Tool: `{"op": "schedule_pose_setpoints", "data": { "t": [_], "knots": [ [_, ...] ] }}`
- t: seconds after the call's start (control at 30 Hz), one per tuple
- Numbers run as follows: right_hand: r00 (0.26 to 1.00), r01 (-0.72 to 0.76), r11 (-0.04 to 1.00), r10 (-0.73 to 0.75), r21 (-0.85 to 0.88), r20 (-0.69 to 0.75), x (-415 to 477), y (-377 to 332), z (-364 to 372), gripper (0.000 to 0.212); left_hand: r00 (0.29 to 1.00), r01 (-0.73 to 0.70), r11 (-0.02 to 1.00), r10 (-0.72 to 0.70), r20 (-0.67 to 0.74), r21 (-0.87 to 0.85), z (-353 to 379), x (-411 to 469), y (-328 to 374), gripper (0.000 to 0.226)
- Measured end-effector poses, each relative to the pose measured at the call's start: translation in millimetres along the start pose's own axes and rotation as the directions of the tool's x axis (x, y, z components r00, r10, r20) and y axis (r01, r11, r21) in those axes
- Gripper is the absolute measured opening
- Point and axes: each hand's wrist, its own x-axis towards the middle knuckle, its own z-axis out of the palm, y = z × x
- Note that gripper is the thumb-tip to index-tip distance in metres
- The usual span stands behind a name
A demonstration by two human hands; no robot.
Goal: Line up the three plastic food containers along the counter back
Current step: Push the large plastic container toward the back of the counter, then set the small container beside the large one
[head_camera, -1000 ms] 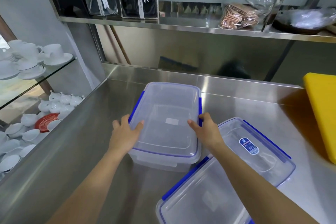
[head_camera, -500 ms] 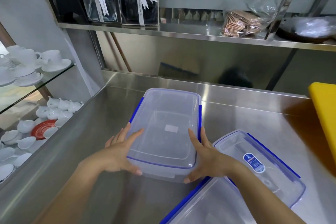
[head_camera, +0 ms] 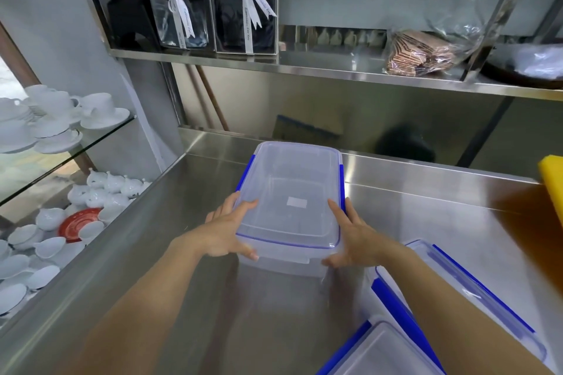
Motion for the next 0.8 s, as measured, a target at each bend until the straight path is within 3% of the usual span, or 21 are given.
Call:
{"op": "schedule_pose_setpoints", "data": {
  "t": [0.27, 0.37, 0.43, 0.53, 0.63, 0.73, 0.8],
  "knots": [
    [0.996, -0.087, 0.993, 0.085, -0.077, -0.024, -14.4, -6.9, -1.5, 0.114, 0.999, 0.033, 0.994, -0.030, -0.033, 0.105, 2.3, -15.3, 13.7, 0.104],
    [0.991, -0.126, 0.989, 0.122, -0.072, -0.056, -34.8, -6.3, -15.1, 0.099, 0.998, 0.065, 0.964, -0.067, 0.000, 0.258, -5.1, -21.7, 33.3, 0.100],
    [0.986, -0.165, 0.986, 0.164, -0.026, -0.034, -51.4, 0.2, -29.6, 0.085, 0.999, -0.009, 0.945, 0.022, -0.035, 0.326, -9.6, -26.5, 57.9, 0.091],
    [0.975, -0.214, 0.975, 0.217, 0.063, -0.047, -83.6, 20.4, -45.3, 0.068, 0.940, -0.198, 0.943, 0.259, -0.220, 0.267, 0.2, -35.8, 110.9, 0.063],
    [0.947, -0.297, 0.952, 0.304, 0.075, -0.106, -114.1, 42.4, -48.7, 0.060, 0.884, -0.278, 0.956, 0.293, -0.363, 0.095, 33.0, -47.3, 163.9, 0.025],
    [0.913, -0.347, 0.932, 0.362, 0.108, -0.190, -136.2, 66.0, -41.9, 0.046, 0.916, -0.220, 0.970, 0.242, -0.321, 0.102, 78.4, -50.2, 192.4, 0.026],
    [0.887, -0.395, 0.910, 0.413, 0.123, -0.207, -148.0, 80.2, -33.4, 0.049, 0.943, -0.200, 0.975, 0.218, -0.251, 0.098, 105.1, -47.8, 199.3, 0.026]
  ]
}}
